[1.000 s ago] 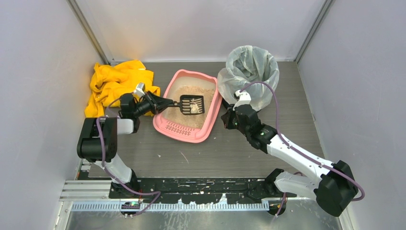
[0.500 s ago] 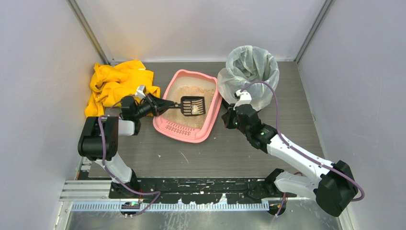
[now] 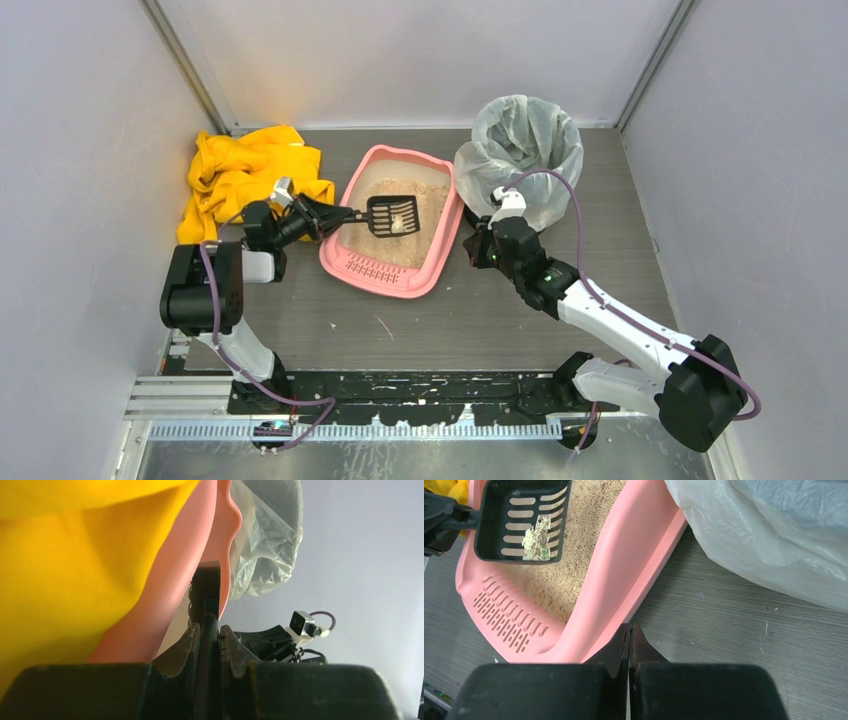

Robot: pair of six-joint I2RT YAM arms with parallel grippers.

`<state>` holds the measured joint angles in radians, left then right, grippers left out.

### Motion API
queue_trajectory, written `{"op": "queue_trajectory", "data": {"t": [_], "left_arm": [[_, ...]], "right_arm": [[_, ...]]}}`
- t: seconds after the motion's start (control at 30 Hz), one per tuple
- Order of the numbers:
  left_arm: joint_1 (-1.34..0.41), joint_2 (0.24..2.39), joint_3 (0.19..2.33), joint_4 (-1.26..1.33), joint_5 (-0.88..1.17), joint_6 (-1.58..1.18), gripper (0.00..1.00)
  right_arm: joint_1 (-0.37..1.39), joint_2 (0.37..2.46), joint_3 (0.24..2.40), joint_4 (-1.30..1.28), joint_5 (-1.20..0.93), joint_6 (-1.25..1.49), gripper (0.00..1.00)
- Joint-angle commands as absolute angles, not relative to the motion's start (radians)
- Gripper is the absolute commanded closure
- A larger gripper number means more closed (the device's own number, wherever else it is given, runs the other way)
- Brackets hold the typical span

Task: Clean the litter box

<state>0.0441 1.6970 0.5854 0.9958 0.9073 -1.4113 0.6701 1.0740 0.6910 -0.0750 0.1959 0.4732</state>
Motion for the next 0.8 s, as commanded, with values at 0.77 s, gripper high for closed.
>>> {"op": "queue_trajectory", "data": {"t": [0.77], "left_arm": [[0.032,1.524,0.627,0.726,0.853,-1.251,1.00]], "right_arm": [[0.658,1.094,0.700,-0.006,0.185,0.470,0.99]]}}
